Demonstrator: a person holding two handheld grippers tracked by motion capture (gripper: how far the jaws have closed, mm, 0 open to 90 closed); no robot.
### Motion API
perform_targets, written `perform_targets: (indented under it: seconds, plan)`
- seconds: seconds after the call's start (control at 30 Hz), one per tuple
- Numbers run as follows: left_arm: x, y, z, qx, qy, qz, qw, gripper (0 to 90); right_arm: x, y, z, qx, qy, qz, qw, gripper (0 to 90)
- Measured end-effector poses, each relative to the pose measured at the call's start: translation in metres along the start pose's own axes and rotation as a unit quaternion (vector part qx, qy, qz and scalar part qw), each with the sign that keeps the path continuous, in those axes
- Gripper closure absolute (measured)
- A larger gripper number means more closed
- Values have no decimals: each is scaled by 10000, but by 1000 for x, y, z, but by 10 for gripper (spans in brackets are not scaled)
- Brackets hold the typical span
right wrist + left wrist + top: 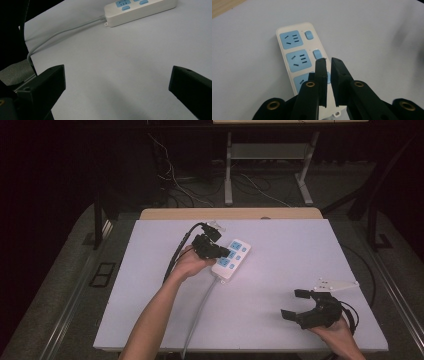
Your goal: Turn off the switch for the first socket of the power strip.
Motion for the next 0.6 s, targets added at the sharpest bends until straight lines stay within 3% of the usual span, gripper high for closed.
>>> perform_targets:
  seconds: [0.2, 0.6]
  plan:
    - [2, -16, -11, 170, -11, -145, 9997, 692, 0, -1, -1, 9, 15, -5, 10000, 6]
    - [0, -47, -48, 540, -310, -246, 9978, 226, -1, -1, -1, 26, 22, -10, 10000, 7]
Point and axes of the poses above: each handheld gripper's, and its own axes: y roughly forward along the jaws, z roughly out of its top, x roughly to its right, the point moved 4 cm from there along y, roughly forward along the jaws, and after that the axes turned 13 degrees about -x, right-handed, at the moved point
